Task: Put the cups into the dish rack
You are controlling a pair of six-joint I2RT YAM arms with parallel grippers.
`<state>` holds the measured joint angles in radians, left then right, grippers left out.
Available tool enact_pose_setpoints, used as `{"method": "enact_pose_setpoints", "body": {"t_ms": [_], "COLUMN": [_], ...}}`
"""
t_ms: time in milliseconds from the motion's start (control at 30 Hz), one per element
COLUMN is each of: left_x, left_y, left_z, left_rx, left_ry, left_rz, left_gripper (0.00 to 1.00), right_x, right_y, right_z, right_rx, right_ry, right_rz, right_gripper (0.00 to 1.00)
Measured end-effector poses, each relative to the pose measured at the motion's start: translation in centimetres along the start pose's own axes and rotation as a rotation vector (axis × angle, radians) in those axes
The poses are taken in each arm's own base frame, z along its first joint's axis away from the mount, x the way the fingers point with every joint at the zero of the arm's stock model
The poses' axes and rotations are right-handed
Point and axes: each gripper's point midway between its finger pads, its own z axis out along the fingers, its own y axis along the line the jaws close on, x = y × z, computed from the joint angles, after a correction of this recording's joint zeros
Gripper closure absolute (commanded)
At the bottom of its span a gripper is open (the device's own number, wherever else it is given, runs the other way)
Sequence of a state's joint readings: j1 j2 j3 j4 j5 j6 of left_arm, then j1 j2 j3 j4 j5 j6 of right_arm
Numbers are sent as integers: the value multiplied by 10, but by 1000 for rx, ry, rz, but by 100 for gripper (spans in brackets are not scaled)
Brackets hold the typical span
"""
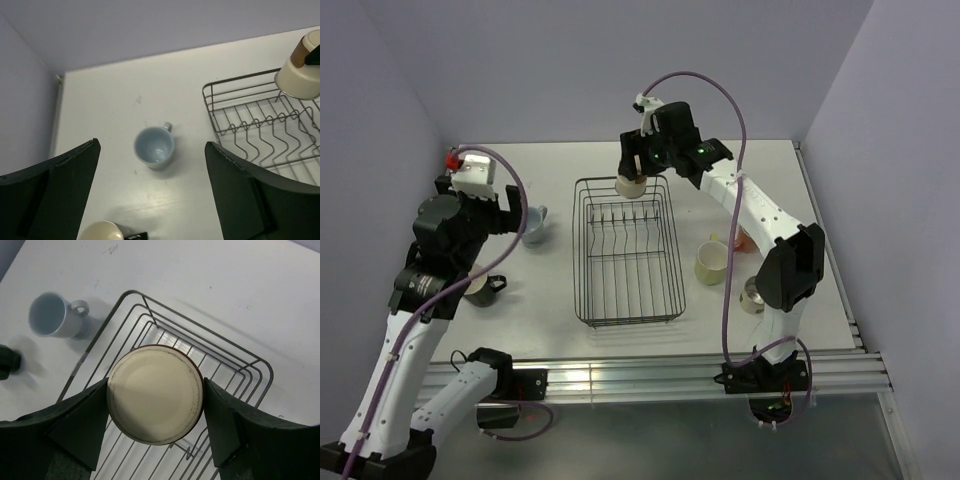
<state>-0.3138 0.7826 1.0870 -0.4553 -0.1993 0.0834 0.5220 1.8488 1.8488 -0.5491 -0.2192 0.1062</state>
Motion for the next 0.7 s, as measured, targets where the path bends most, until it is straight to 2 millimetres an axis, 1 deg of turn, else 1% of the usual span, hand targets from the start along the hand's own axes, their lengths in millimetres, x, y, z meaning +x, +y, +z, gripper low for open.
{"method": "enact_pose_setpoints", "body": {"t_ms": [67,167,233,300,400,500,600,700], "left_x": [11,25,28,27,25,24,20,15], "left_y": [-1,2,3,4,7,6,5,6], "left_z": [6,12,14,13,12,11,10,10], "left_rx": [22,33,49,68,73,88,101,107], "left_ry": [57,119,140,143,142,143,137,122], "left_rz": [-144,-342,-463,-548,-614,-637,-640,-640], "left_gripper": [1,1,1,1,1,1,1,1], "right_x": [-3,-10,-12,-10,-4,5,11,11], "right_y": [1,9,14,20,22,24,22,21], "right_z": [3,9,16,26,43,59,69,77], "right_rx": [20,38,50,62,85,96,113,125], "right_ry": [-21,-58,-76,-83,-84,-77,-85,-101], "right_rz": [-9,-30,-44,-56,-69,-74,-76,-77], "right_gripper": [100,100,100,100,100,100,100,100]}}
